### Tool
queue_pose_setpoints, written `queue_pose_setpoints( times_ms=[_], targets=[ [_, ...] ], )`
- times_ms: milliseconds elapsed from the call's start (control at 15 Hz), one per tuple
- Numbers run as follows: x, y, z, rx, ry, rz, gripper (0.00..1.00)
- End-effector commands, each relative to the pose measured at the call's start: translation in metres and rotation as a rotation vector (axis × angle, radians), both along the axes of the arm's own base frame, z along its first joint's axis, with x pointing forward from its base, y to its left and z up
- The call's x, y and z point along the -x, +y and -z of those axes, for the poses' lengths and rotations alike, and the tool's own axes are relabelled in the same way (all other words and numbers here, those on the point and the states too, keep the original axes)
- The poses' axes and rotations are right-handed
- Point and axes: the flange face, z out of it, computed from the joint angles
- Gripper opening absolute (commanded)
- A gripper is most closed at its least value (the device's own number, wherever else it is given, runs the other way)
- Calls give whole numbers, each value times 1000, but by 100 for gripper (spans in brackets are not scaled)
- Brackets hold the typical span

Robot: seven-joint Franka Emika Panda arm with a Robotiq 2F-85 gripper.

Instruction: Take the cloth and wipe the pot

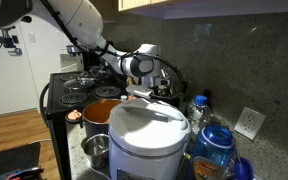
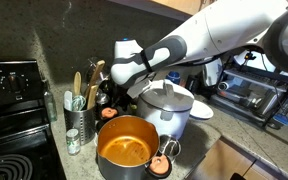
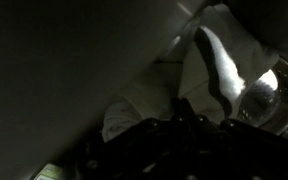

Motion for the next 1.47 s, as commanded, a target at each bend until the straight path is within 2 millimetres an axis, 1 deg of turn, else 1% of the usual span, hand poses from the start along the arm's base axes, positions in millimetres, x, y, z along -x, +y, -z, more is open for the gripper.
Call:
queue_pose_setpoints(
  times_ms=[0,200,333,467,600,733,933,1067,1200,1400],
  targets=[
    [12,-5,-16,10,-16,20,1],
    [13,-5,-23,6,-24,21,1],
    [14,-1,-37,4,-41,22,1],
    [21,6,-56,5,-69,24,1],
    [35,18,-82,6,-109,40,1],
    [54,31,-106,4,-141,66,1],
    [92,50,-136,13,-177,100,1],
    [119,58,-149,28,-195,135,1],
    [143,63,-157,38,-208,169,1],
    [176,72,-176,37,-249,195,1]
  ],
)
